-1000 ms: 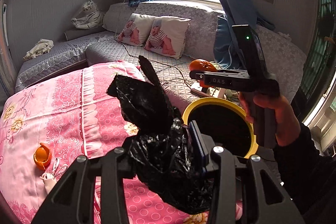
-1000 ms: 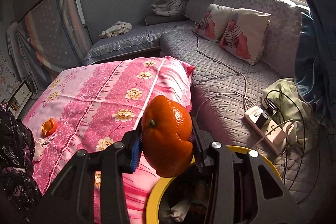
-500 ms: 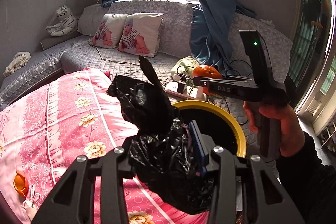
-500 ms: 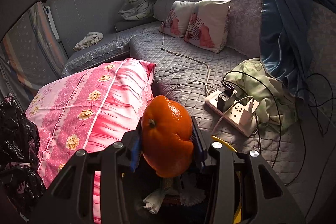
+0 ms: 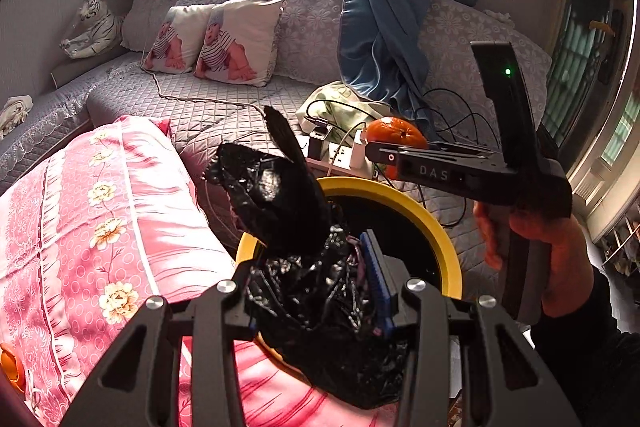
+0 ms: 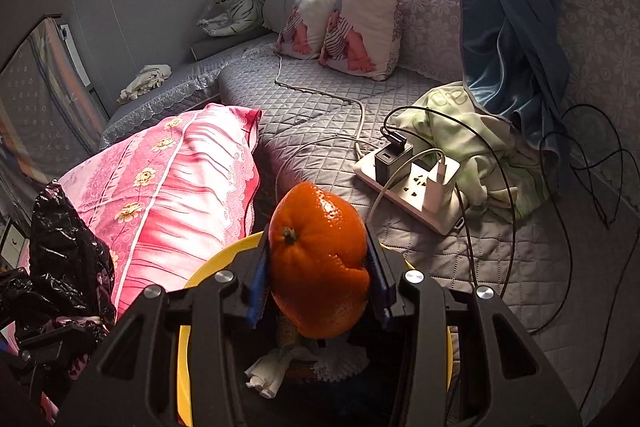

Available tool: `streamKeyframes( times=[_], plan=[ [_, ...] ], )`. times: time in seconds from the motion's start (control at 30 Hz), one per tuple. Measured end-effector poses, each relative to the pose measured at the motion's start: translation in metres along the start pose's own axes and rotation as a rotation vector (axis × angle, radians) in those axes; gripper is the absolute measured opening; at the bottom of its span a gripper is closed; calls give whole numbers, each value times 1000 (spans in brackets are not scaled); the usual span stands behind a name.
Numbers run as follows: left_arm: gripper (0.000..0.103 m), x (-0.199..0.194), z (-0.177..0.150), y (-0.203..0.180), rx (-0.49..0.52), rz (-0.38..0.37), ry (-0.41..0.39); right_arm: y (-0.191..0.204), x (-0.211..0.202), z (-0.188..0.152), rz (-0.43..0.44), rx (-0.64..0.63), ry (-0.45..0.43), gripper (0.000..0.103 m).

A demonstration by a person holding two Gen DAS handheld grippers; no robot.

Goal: Collect trash
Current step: 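Open the left tool to drop the bag while the right tool drops the orange, then move both tools back toward the orange peel and beige pouch on the bedspread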

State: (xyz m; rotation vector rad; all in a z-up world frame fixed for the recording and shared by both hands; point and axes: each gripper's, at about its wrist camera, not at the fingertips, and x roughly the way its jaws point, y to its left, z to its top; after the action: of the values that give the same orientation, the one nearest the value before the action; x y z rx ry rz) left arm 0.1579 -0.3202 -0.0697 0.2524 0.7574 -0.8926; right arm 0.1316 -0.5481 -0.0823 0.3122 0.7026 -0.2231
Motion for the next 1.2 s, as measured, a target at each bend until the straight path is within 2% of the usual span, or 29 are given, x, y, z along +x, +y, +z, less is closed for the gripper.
streamKeyframes(
  times=[0.07,0.1,0.17,0.2,0.23,0.5,0.73,0.97,1.2],
  plan=[
    [39,5,1,-1,-9,-5,5,-3,0,-1,-1,5,-4,44],
    [43,6,1,-1,-15,-3,5,-5,-1,-1,-5,10,-9,46],
    [58,7,2,5,-34,-4,0,-8,-3,-1,-16,14,-22,60],
    [69,6,1,7,-46,-1,-6,-10,-4,-1,-29,20,-31,60],
    [75,4,0,11,-60,2,-14,-12,-6,0,-40,27,-37,61],
    [76,-9,-1,37,-114,54,-37,-19,-10,3,-49,48,-38,61],
    [79,-40,-12,71,-172,129,-72,4,-8,4,-5,9,-24,62],
    [79,-91,-41,112,-238,233,-105,62,4,11,81,-81,1,62],
    [80,-148,-79,156,-314,368,-130,143,12,18,193,-202,19,63]
  ],
)
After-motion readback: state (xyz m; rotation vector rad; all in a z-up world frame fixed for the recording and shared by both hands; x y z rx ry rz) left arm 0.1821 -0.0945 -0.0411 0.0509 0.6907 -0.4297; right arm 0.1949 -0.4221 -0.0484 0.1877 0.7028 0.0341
